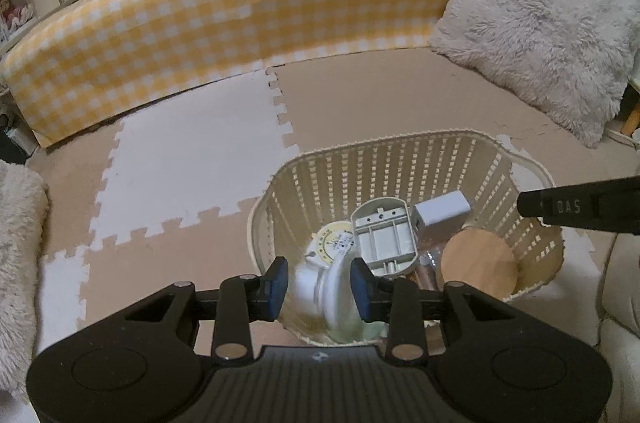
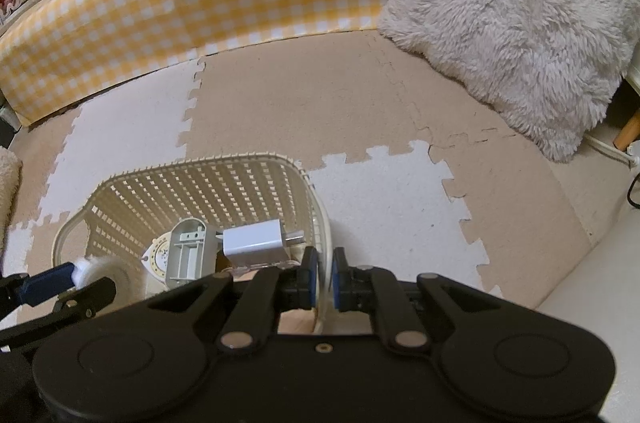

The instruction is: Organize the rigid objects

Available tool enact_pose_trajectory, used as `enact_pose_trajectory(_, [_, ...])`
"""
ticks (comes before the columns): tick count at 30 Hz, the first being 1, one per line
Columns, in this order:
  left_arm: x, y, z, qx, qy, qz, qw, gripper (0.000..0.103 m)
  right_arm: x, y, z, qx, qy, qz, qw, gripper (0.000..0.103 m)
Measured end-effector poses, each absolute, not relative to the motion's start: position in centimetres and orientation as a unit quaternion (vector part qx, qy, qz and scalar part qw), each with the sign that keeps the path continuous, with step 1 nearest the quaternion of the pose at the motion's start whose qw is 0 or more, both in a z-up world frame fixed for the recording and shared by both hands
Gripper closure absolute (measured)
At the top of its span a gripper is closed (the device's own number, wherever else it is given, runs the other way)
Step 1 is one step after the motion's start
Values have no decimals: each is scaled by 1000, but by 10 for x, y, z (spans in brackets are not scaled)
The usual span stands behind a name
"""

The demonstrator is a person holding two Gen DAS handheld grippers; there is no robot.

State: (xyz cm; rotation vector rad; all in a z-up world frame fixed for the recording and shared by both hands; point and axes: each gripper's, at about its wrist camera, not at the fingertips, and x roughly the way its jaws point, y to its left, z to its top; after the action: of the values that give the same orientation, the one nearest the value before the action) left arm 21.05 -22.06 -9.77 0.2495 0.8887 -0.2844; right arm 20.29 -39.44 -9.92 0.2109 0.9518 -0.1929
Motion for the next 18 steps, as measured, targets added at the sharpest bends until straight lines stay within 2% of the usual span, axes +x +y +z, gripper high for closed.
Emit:
enact_pose_trajectory(12, [203,-223,-91,97,438,-155,880,51,204,-394,-100,97,458,-93,879,95])
enact_pose_trajectory(18, [199,-223,-84,83,438,-165,880,38,204,-394,-100,98,458,-93,878,95])
